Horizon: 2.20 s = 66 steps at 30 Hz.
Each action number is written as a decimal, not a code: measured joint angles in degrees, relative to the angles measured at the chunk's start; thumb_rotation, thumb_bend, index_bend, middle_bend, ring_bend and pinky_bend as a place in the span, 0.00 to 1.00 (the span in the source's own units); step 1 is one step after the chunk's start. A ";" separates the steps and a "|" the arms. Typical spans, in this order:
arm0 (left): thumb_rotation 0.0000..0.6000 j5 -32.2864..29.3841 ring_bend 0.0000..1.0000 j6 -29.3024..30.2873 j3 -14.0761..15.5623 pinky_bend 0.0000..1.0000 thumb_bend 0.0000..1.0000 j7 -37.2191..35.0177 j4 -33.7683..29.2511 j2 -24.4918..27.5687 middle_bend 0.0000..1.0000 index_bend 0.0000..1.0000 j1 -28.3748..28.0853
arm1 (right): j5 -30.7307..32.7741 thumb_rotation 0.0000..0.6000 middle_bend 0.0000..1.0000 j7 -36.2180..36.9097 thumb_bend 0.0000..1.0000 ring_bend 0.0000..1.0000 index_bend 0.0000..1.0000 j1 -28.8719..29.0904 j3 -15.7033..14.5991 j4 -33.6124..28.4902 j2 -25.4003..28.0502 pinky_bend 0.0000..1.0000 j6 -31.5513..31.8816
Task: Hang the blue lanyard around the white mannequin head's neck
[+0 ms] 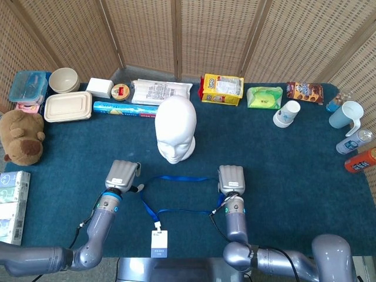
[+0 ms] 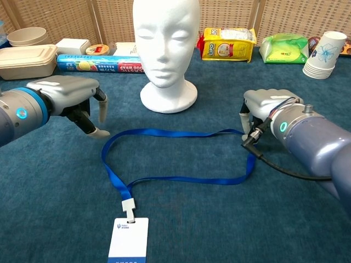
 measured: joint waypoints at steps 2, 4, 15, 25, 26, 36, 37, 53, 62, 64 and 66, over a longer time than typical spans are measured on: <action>0.79 -0.72 1.00 0.12 0.16 1.00 0.24 -0.21 0.54 -0.64 1.00 0.51 -0.37 | 0.20 1.00 0.92 0.21 0.45 1.00 0.64 -0.04 -0.03 -0.04 0.16 1.00 -0.13; 0.79 -1.18 1.00 0.30 0.31 1.00 0.25 -0.54 1.17 -1.35 1.00 0.52 -0.65 | 0.29 1.00 0.92 0.44 0.45 1.00 0.64 -0.08 -0.11 -0.01 0.29 1.00 -0.28; 0.79 -3.09 1.00 0.72 0.16 1.00 0.27 -2.39 4.51 -4.55 1.00 0.55 -2.13 | 0.87 1.00 0.92 1.16 0.45 1.00 0.64 -0.17 -0.41 0.17 0.81 1.00 -0.76; 0.80 -4.29 1.00 0.09 -0.09 1.00 0.27 -2.64 7.58 -6.40 1.00 0.56 -3.63 | 1.33 1.00 0.92 1.66 0.45 1.00 0.64 -0.31 -0.41 -0.07 1.50 1.00 -0.65; 0.80 -4.40 1.00 0.04 -0.14 1.00 0.27 -2.70 7.97 -6.69 1.00 0.57 -3.79 | 1.41 1.00 0.92 1.74 0.45 1.00 0.64 -0.33 -0.39 -0.12 1.58 1.00 -0.66; 0.80 -4.16 1.00 0.27 -0.53 1.00 0.28 -3.48 10.22 -8.89 1.00 0.62 -5.01 | 1.68 1.00 0.92 1.86 0.45 1.00 0.64 -0.40 -0.57 -0.33 2.07 1.00 -0.24; 0.80 -4.28 1.00 0.27 -0.56 1.00 0.28 -3.44 10.27 -8.94 1.00 0.62 -5.08 | 1.68 1.00 0.92 1.89 0.45 1.00 0.64 -0.40 -0.56 -0.39 2.15 1.00 -0.17; 0.79 -6.49 1.00 0.03 -0.74 1.00 0.35 -2.66 11.43 -9.51 1.00 0.62 -5.81 | 2.16 1.00 0.92 2.27 0.45 1.00 0.64 -0.56 -0.71 -0.90 2.71 1.00 0.18; 0.80 -7.62 1.00 -0.54 -0.82 1.00 0.40 -2.56 11.86 -9.71 1.00 0.63 -6.34 | 2.43 1.00 0.92 2.57 0.45 1.00 0.64 -0.69 -0.68 -0.92 3.06 1.00 0.39; 0.80 -7.68 1.00 -0.41 -0.84 1.00 0.41 -2.69 11.92 -9.79 1.00 0.65 -6.36 | 2.46 1.00 0.92 2.67 0.45 1.00 0.64 -0.74 -0.66 -0.97 3.18 1.00 0.45; 0.80 -7.68 1.00 -0.26 -0.91 1.00 0.41 -2.95 11.91 -9.83 1.00 0.66 -6.33 | 2.47 1.00 0.92 2.76 0.45 1.00 0.64 -0.79 -0.65 -1.09 3.31 1.00 0.48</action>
